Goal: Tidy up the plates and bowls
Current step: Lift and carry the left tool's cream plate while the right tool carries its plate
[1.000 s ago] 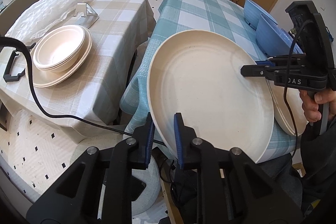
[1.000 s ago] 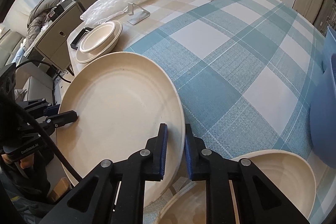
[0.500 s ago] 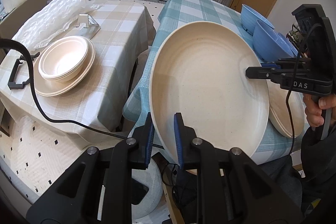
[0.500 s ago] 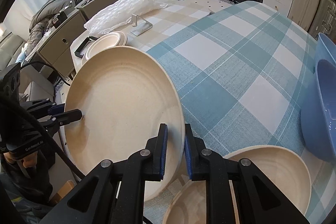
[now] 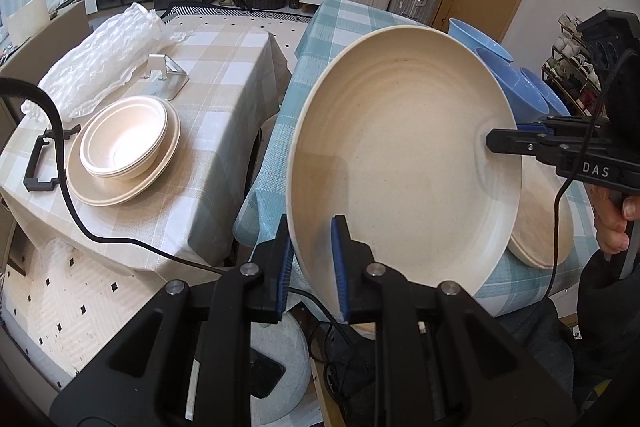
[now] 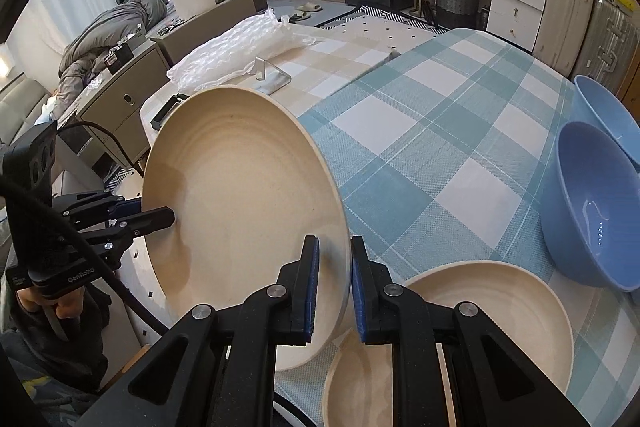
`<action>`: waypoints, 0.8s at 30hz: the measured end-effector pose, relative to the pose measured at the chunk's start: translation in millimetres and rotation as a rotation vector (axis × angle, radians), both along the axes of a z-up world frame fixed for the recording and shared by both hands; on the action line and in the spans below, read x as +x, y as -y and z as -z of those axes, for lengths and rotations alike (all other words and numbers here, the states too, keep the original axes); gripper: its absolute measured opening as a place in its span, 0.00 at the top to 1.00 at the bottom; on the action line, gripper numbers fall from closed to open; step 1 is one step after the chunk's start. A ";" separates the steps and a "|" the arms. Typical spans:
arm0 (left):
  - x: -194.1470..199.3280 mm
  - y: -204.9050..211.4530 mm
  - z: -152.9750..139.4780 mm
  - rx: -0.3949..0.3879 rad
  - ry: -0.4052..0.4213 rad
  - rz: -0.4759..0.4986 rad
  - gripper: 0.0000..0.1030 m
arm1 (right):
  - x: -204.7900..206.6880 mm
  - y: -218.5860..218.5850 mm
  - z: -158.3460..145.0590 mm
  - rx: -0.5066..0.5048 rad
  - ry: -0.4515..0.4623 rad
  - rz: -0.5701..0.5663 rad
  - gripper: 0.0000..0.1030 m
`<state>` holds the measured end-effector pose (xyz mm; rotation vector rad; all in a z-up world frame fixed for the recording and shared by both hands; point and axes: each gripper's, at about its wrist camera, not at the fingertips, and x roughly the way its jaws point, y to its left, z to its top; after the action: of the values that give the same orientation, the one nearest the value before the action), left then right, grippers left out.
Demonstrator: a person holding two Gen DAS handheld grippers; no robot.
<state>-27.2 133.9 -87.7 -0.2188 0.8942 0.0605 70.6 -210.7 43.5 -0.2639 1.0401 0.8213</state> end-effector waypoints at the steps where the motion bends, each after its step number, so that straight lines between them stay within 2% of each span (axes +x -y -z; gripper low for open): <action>1: -0.1 2.3 -2.4 0.002 0.004 0.004 0.85 | -0.7 2.3 -2.2 0.004 0.002 0.006 0.85; 24: 14.6 64.8 -46.5 0.029 0.055 0.088 0.85 | -6.7 70.8 -34.3 0.051 0.034 0.120 0.85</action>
<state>-12.6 69.1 -41.2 -0.1527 0.8471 -0.0142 63.9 -281.5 77.8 -0.1700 0.9924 0.7313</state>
